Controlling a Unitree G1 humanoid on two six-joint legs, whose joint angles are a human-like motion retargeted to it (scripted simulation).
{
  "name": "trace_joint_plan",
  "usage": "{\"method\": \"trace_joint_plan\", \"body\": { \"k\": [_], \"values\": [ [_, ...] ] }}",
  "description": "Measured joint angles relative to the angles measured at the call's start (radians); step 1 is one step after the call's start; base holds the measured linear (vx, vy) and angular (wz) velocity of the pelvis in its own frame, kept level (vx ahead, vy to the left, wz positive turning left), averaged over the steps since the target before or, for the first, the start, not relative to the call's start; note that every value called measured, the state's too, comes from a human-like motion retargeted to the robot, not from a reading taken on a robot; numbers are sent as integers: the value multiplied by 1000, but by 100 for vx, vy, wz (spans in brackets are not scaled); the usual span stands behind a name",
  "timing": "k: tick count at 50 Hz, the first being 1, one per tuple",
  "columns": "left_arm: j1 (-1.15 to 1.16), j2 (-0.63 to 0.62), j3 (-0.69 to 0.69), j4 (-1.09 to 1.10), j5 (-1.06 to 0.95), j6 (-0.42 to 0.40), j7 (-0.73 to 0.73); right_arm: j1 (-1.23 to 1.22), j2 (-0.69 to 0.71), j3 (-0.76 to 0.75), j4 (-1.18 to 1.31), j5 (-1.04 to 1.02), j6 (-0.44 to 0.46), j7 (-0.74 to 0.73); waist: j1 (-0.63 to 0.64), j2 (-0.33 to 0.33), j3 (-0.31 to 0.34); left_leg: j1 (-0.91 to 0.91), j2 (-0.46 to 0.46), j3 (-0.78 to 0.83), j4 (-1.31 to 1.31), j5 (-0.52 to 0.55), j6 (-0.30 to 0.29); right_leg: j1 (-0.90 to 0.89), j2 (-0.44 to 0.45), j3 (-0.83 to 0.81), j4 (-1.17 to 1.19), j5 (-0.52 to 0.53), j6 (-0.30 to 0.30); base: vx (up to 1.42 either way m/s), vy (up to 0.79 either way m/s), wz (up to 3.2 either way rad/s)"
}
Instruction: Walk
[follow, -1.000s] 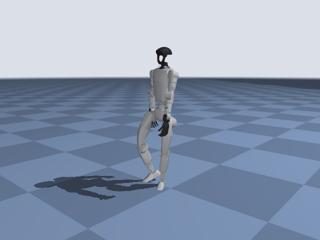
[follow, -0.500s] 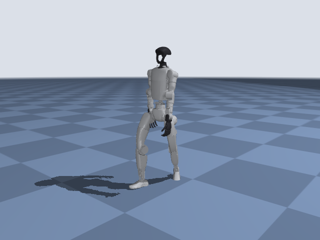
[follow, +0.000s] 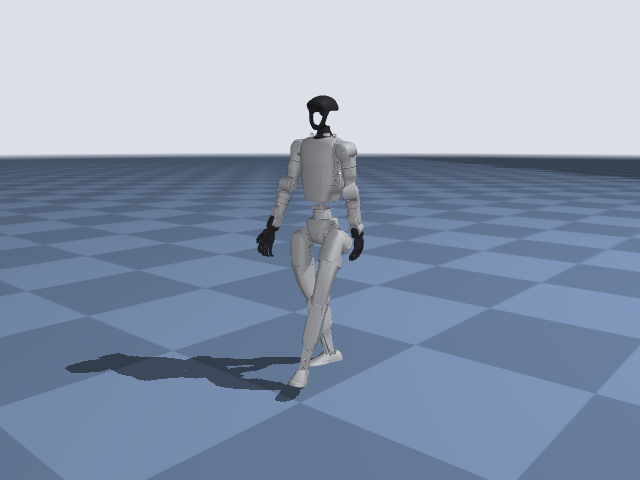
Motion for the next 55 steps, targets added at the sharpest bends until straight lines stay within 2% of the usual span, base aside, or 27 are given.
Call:
{"method": "trace_joint_plan", "body": {
  "k": [5,7,11,13,15,17,18,20,22,25,29,32,35,38,42,46,50,52,55],
  "values": [
    [-37,6,-20,-2,-18,-28,7,25,3,-12,11,4,0,8,38,10,-17,5,13,29,71,79,43,53,-13,22,36,10,82,64,13,-46],
    [-55,12,-24,-1,-37,-36,13,55,3,-21,31,-2,9,19,52,11,-25,14,19,-6,107,84,53,70,-31,49,70,63,127,81,19,-63],
    [-112,28,-50,-5,-82,-29,71,157,-11,-28,65,-12,18,46,47,35,-41,80,13,-45,119,24,75,58,-43,98,204,303,197,71,20,-23],
    [-142,37,-84,-19,-92,-37,109,217,-29,-27,78,-29,30,61,48,73,-42,141,40,-37,86,2,68,26,-31,102,331,428,205,78,23,-17],
    [-181,48,-110,-36,-95,-51,134,267,-47,-22,85,-65,43,68,29,124,-28,192,79,-59,72,-23,51,-33,-21,69,513,506,167,57,18,-14],
    [-230,68,-120,-56,-98,-56,136,306,-60,-20,92,-100,50,66,6,158,-12,231,99,-75,63,-50,42,-118,-46,24,686,443,135,54,16,-16],
    [-256,79,-123,-67,-102,-55,133,324,-64,-23,97,-113,53,68,-6,165,-7,254,98,-64,46,-57,42,-169,-54,27,745,400,141,54,12,2],
    [-314,103,-130,-84,-116,-52,135,359,-69,-35,108,-123,60,83,-33,159,0,294,72,-57,6,-66,44,-274,-70,35,815,337,156,41,6,29],
    [-374,121,-138,-100,-136,-56,145,398,-72,-59,110,-129,72,106,-47,143,-1,323,39,-65,-24,-73,45,-365,-109,7,821,270,139,46,5,37],
    [-449,141,-145,-126,-166,-73,151,457,-75,-86,105,-138,76,126,-81,116,-6,372,-8,-59,-68,-83,44,-469,-135,-6,690,209,110,50,3,45],
    [-514,169,-150,-167,-180,-90,152,510,-81,-112,105,-162,99,159,-151,73,-6,448,-66,-80,-111,-97,24,-550,-119,38,375,186,69,57,-6,65],
    [-547,188,-163,-185,-181,-103,149,533,-85,-123,103,-174,121,197,-185,66,-9,513,-70,-74,-145,-108,-6,-593,-97,38,183,148,23,58,-12,58],
    [-567,204,-174,-188,-187,-106,142,545,-86,-126,93,-184,123,200,-212,71,-18,554,-59,-94,-151,-132,-32,-623,-81,17,97,160,13,64,-15,44],
    [-567,201,-169,-190,-182,-111,144,539,-81,-127,90,-185,123,188,-226,69,-29,580,-64,-122,-138,-156,-42,-641,-88,29,159,177,-32,67,-17,35],
    [-524,192,-166,-175,-168,-112,134,518,-71,-104,95,-160,119,192,-256,62,-45,626,-60,-151,-109,-127,-75,-626,-117,-17,252,229,-35,70,-22,52],
    [-431,162,-140,-148,-127,-108,120,470,-50,-82,103,-141,109,155,-259,49,-61,645,-36,-128,-12,47,-109,-574,-98,35,288,167,-57,72,-22,24],
    [-325,123,-103,-103,-87,-97,117,408,-25,-68,91,-111,81,112,-222,-31,-70,657,-30,35,183,287,-71,-441,-147,23,226,112,-60,68,-18,-14],
    [-285,108,-80,-77,-63,-90,113,362,-6,-86,71,-91,72,80,-192,-84,-59,643,-19,101,323,285,-55,-391,-181,66,218,84,-57,56,-13,-19],
    [-219,93,-53,-48,-42,-77,99,281,2,-74,46,-46,46,60,-155,-129,-38,580,25,157,472,176,-34,-312,-205,55,190,55,-58,56,-11,-15]
  ]
}}
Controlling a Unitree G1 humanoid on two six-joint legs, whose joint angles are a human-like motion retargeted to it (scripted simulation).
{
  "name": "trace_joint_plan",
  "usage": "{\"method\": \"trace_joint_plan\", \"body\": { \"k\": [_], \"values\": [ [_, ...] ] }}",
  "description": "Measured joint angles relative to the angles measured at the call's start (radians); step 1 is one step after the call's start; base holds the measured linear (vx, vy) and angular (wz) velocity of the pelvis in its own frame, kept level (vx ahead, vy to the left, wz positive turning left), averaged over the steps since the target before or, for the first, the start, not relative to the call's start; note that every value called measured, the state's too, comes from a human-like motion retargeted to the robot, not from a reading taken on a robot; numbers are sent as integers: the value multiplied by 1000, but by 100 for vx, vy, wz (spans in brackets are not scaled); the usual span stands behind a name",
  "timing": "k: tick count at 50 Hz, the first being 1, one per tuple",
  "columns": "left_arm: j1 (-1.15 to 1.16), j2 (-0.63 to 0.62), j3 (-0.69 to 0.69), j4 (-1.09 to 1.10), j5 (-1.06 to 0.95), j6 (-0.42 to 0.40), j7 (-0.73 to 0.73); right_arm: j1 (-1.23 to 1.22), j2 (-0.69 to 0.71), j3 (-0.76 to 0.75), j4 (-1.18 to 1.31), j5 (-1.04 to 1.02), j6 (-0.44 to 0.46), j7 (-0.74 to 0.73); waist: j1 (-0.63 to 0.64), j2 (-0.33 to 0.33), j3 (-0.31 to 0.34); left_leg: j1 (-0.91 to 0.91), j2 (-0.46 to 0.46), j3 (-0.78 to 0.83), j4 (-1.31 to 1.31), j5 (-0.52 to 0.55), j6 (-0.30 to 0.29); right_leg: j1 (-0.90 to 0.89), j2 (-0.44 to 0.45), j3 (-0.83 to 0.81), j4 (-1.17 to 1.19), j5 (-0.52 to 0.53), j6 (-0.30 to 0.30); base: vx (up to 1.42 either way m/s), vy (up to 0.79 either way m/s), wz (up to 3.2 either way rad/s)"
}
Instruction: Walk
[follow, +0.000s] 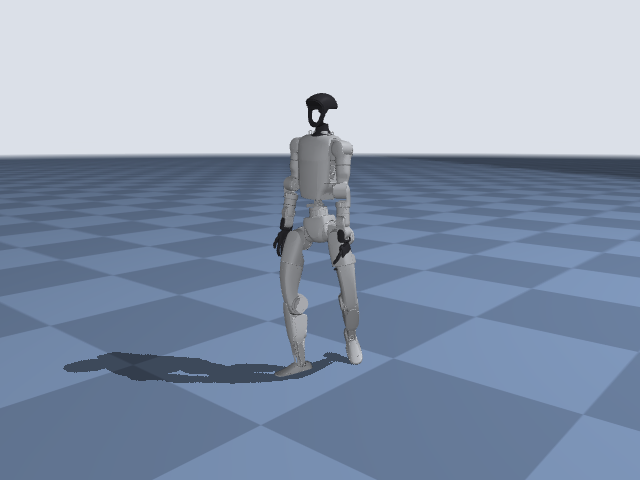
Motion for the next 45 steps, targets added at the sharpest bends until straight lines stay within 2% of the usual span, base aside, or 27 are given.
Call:
{"method": "trace_joint_plan", "body": {
  "k": [3,8,13,18,22,25,27,29,31,33,35,38,41,45],
  "values": [
    [72,-17,32,17,8,14,-22,-91,10,10,-18,-29,0,-34,11,32,13,-158,47,-63,58,-89,-13,70,57,-32,-63,0,-3,55,-9,-8],
    [168,-33,52,45,25,43,-47,-202,13,41,-68,-57,-20,-87,67,75,30,-353,43,-95,-131,-171,3,165,142,-67,-145,-1,-2,46,-4,-35],
    [198,-48,59,61,48,67,-52,-279,27,22,-116,57,-32,-57,138,114,53,-506,23,-126,-345,-164,16,251,202,-66,-191,-19,22,48,3,-41],
    [183,-64,56,54,35,65,-70,-322,22,19,-119,77,-54,-43,169,127,52,-595,-5,-113,-450,-131,18,309,202,-68,-192,-46,71,53,9,-26],
    [151,-70,39,35,23,55,-69,-313,12,27,-92,77,-38,-48,192,133,39,-591,-20,-123,-416,-147,67,355,187,-66,-169,-44,133,63,14,-29],
    [134,-69,21,21,22,32,-65,-270,4,22,-66,68,-24,-25,230,143,25,-545,-18,-106,-410,-94,85,396,175,-34,-134,4,196,77,18,-63],
    [121,-64,21,25,10,24,-51,-227,2,23,-39,52,-12,-14,228,152,7,-530,-15,-159,-381,-116,85,410,168,-3,-87,96,248,80,18,-45],
    [96,-54,18,35,-18,26,-35,-175,4,31,-15,41,-5,-11,203,174,-7,-494,-2,-173,-373,-154,75,399,177,24,-5,238,275,82,22,-1],
    [62,-35,-17,47,-56,28,-29,-118,-2,37,-3,39,0,-2,183,215,-7,-438,27,-170,-393,-182,72,369,196,17,122,371,271,61,18,24],
    [16,-11,-70,53,-86,33,-33,-63,-16,45,-2,37,9,12,168,259,4,-385,62,-172,-408,-207,68,316,206,-28,294,441,228,67,20,24],
    [-38,14,-97,43,-85,42,-31,-24,-28,40,-2,13,18,20,152,299,20,-349,101,-190,-410,-228,45,233,203,-60,466,388,192,55,17,14],
    [-120,40,-114,-2,-63,32,-3,20,-29,8,3,-30,21,7,104,309,43,-286,98,-158,-461,-230,15,71,185,-58,606,282,201,42,10,46],
    [-194,63,-143,-45,-70,9,19,72,-34,-17,8,-27,22,19,67,288,41,-242,55,-148,-511,-231,-1,-54,153,-70,580,197,193,40,3,60],
    [-279,82,-153,-92,-97,-13,24,145,-45,-42,8,-26,37,52,42,238,37,-171,-26,-147,-567,-246,-3,-159,102,-93,377,151,137,46,0,46]
  ]
}}
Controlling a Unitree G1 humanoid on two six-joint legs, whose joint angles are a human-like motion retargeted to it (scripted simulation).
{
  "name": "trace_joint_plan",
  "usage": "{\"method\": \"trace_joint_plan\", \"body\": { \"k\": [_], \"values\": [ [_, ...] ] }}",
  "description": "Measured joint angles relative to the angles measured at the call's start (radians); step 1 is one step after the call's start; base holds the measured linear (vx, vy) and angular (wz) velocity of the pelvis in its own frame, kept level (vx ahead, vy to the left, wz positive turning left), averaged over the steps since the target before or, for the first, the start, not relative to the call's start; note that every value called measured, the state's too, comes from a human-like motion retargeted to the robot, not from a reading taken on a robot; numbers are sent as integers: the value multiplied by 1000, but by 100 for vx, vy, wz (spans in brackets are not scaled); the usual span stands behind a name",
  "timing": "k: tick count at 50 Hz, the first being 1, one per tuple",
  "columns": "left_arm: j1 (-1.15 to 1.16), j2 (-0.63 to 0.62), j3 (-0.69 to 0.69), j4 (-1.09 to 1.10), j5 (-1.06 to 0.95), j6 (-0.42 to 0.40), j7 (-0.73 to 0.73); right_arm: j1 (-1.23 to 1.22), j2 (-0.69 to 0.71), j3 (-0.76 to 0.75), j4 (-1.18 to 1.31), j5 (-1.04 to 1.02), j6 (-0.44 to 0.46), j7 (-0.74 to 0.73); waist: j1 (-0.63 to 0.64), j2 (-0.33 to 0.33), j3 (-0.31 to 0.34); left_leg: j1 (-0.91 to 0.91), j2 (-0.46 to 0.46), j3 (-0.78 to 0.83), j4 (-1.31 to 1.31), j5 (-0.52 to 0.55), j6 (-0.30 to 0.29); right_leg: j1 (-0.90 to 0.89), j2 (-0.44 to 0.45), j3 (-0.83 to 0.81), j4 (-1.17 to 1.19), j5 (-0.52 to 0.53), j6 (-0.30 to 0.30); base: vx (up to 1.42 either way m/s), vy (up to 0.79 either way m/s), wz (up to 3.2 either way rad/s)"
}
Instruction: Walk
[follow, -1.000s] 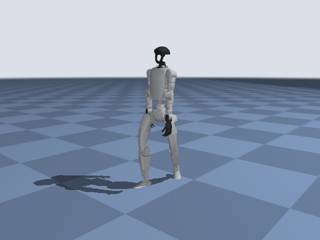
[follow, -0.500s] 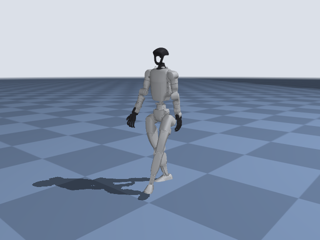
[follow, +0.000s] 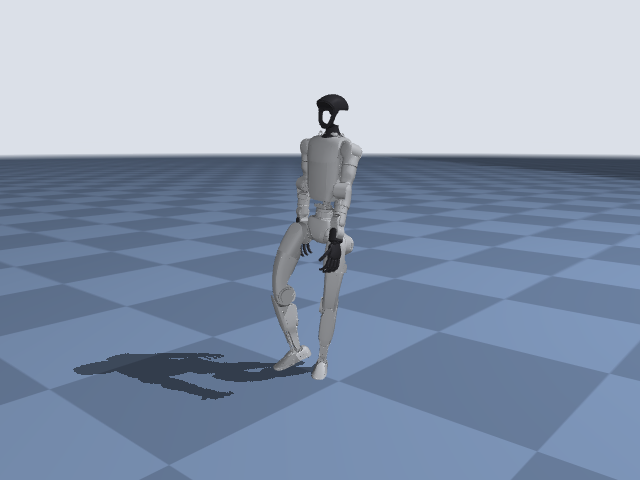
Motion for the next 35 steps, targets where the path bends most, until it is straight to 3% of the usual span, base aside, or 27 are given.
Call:
{"method": "trace_joint_plan", "body": {
  "k": [3,8,17,20,23,27,30,35],
  "values": [
    [-47,4,-5,-30,-24,-15,-4,39,-11,-13,10,-16,17,13,-27,-40,6,62,-57,-26,-30,-17,-3,-49,-4,50,-208,15,1,50,-3,62],
    [-82,7,-16,-58,-54,-45,12,73,-28,-12,39,-48,39,29,-49,-53,13,153,-73,-50,-54,-53,-30,-109,24,64,-427,-15,-64,56,-7,34],
    [-24,-10,22,26,-24,-31,-12,40,-30,-6,76,-2,44,46,-79,-55,-15,251,-89,-113,-19,-98,-59,-85,-20,-40,-318,37,-131,60,-13,26],
    [43,-32,46,50,20,-17,-17,10,-16,-16,77,10,37,31,-79,-55,-28,265,-78,-140,33,-25,-81,-82,-8,23,-262,-15,-149,66,-14,38],
    [139,-50,81,78,56,-20,-35,-24,-11,12,62,31,10,7,-64,-73,-43,271,-78,-72,129,127,-91,-5,-23,-8,-300,-59,-152,69,-11,-6],
    [251,-61,128,118,101,13,-39,-89,-2,41,32,32,-18,-16,-24,-152,-49,253,-63,86,332,320,-103,73,-76,58,-334,-106,-151,56,-11,-9],
    [329,-58,136,133,113,28,-55,-159,7,51,15,25,-29,-44,-8,-217,-37,191,-22,157,525,255,-92,125,-132,69,-341,-138,-145,40,-9,14],
    [431,-62,179,164,158,66,-78,-280,17,66,1,28,-31,-70,12,-200,-25,-15,51,150,562,155,-65,201,-86,34,-402,-151,-147,40,-4,3]
  ]
}}
